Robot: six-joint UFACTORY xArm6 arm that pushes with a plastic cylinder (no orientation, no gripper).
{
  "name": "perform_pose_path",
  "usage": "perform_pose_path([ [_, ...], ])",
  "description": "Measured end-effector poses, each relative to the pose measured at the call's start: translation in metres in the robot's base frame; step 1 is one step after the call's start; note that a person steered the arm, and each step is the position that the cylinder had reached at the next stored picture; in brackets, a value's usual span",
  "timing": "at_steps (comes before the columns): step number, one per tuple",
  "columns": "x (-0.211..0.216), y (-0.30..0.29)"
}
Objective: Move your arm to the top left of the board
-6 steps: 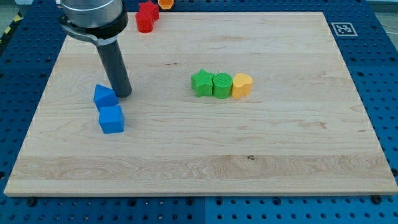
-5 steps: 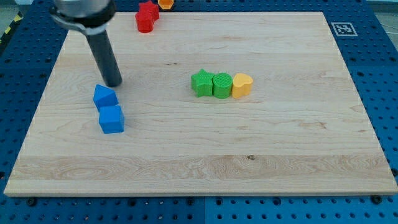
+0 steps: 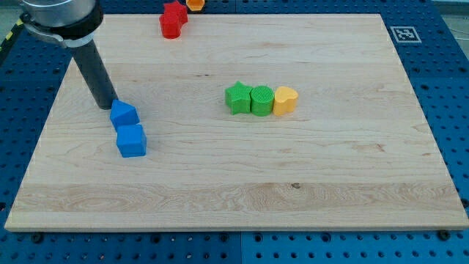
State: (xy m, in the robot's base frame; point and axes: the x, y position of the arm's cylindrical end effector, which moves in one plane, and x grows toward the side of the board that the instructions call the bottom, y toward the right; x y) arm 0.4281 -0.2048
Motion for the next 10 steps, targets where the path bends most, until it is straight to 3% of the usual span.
perform_pose_path([
  [6, 0.015, 0.022],
  [9, -0.042, 0.059],
  [10, -0.09, 0.035],
])
